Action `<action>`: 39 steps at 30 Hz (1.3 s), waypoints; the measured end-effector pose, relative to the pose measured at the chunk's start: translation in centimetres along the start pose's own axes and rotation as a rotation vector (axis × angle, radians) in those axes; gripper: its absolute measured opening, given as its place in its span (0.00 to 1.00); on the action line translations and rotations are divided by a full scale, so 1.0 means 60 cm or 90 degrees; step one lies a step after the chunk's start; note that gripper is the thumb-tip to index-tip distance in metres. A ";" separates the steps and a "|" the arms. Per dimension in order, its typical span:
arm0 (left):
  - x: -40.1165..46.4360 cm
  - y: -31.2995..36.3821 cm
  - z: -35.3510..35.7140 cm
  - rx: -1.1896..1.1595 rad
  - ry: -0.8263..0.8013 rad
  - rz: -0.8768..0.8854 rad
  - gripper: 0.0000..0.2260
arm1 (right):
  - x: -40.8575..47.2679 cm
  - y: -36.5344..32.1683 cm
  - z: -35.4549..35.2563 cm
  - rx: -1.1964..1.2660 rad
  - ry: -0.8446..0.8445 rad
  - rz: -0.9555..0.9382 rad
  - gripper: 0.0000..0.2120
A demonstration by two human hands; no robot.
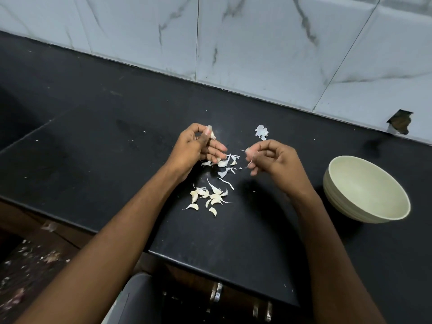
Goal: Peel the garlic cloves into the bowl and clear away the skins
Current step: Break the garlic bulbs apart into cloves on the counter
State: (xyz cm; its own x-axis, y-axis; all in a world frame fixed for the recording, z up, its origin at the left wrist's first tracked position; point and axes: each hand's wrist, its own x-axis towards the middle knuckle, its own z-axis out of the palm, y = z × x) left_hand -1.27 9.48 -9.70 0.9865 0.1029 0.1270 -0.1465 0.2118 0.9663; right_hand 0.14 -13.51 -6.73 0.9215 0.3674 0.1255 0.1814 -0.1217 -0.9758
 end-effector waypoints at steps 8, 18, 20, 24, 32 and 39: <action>-0.005 0.013 0.007 -0.016 0.024 0.008 0.10 | 0.066 -0.023 0.060 0.064 0.025 -0.043 0.06; -0.016 0.011 0.011 0.033 0.049 0.001 0.06 | 0.057 -0.003 0.087 -0.044 0.055 -0.118 0.06; -0.021 0.011 0.012 0.034 0.054 0.004 0.06 | 0.050 0.001 0.089 -0.067 0.055 -0.147 0.05; -0.035 0.010 0.008 0.050 0.076 0.015 0.06 | 0.042 0.004 0.095 -0.087 0.035 -0.187 0.05; -0.084 0.021 -0.007 0.018 0.101 0.096 0.08 | 0.024 -0.020 0.111 0.037 -0.035 -0.154 0.08; -0.158 0.034 -0.042 0.143 0.115 0.114 0.05 | 0.006 -0.047 0.069 -0.053 -0.295 -0.027 0.09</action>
State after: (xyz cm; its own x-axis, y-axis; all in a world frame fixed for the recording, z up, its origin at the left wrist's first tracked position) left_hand -11.07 11.41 -9.49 0.9148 0.2938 0.2771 -0.2770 -0.0428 0.9599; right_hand -1.49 -9.21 -4.66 0.6659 0.7441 0.0530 0.2592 -0.1642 -0.9517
